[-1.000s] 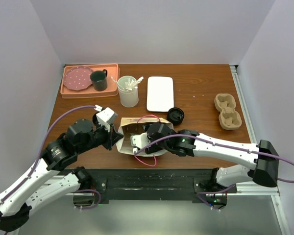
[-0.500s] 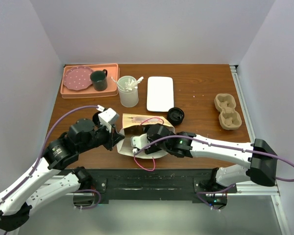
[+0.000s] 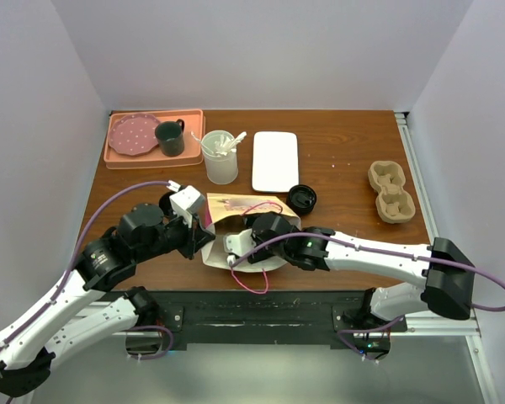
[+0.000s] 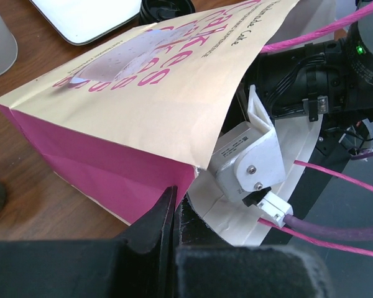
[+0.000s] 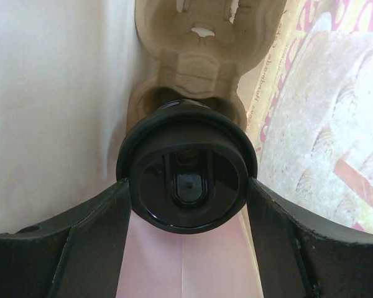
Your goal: Pack the takeout coffee
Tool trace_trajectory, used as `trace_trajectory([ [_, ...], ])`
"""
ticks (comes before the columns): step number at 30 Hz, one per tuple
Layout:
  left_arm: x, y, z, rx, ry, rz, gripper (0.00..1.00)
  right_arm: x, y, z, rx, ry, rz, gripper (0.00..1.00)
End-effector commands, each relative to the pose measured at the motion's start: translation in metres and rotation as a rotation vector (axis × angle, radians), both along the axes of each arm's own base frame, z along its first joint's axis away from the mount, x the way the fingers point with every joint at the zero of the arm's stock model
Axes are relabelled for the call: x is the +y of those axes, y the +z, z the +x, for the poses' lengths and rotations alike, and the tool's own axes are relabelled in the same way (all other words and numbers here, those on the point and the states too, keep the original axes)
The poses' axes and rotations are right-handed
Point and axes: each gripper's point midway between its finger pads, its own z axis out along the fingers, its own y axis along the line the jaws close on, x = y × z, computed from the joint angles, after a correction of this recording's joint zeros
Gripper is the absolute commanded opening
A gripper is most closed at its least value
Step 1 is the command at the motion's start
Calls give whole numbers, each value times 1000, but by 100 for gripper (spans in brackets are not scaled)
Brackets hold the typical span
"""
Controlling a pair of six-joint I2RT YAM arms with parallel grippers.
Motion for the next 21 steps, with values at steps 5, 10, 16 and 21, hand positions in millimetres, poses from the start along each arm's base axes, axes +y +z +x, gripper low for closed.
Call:
trace_trajectory([
  [5,-8,17,-7,38,-9,-80,0,7,3,6,-50,51,-15,30],
  [10,-9,16,-9,63,-3,-96,0,8,-6,2,-35,81,-20,30],
  [16,-11,20,-7,78,14,-118,0,8,-19,-1,-11,96,-24,30],
  [21,-11,16,-7,101,28,-116,0,7,-29,-1,10,98,-25,29],
])
